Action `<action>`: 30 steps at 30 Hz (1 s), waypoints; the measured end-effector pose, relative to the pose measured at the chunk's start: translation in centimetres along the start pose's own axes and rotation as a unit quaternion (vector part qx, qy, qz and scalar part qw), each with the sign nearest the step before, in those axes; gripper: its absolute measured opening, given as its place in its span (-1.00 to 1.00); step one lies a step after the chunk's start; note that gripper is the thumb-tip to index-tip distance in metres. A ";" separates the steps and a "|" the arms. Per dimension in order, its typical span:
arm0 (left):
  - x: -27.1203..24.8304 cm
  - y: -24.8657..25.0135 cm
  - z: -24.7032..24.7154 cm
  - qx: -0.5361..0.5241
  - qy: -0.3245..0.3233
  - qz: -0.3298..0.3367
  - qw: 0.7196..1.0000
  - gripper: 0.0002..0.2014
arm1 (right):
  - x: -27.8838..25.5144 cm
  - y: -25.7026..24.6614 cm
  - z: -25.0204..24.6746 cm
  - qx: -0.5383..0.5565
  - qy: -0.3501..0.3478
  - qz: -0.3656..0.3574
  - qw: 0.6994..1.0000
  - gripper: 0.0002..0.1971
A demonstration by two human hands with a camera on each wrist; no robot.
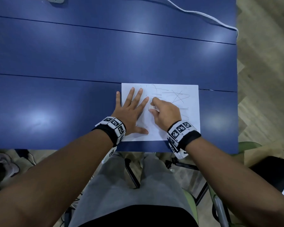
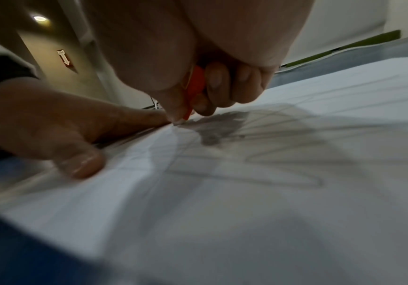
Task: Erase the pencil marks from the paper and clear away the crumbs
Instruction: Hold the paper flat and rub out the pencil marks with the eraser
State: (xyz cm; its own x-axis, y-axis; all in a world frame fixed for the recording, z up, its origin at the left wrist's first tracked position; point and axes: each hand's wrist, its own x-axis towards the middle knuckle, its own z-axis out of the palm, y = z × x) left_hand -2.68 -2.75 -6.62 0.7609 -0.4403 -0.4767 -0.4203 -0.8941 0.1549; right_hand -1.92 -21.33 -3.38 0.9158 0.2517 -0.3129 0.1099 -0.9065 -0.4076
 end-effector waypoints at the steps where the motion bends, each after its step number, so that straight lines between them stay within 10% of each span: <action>1: 0.0 0.0 0.0 0.004 -0.002 0.000 1.000 0.30 | -0.4 -0.1 0.3 -0.003 -0.006 -0.008 1.000 -0.86; 30: -2.6 -1.4 1.6 0.015 0.018 0.020 1.000 0.22 | -2.3 -0.2 1.4 -0.020 -0.063 -0.010 0.998 -0.85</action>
State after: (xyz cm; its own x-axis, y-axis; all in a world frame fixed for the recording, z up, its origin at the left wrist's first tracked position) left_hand -4.89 -0.18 -6.98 0.7605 -0.4785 -0.4391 -0.4643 -0.8733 0.1475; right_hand -4.56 -21.25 -3.85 0.8582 0.3081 -0.4106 0.1451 -0.9129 -0.3816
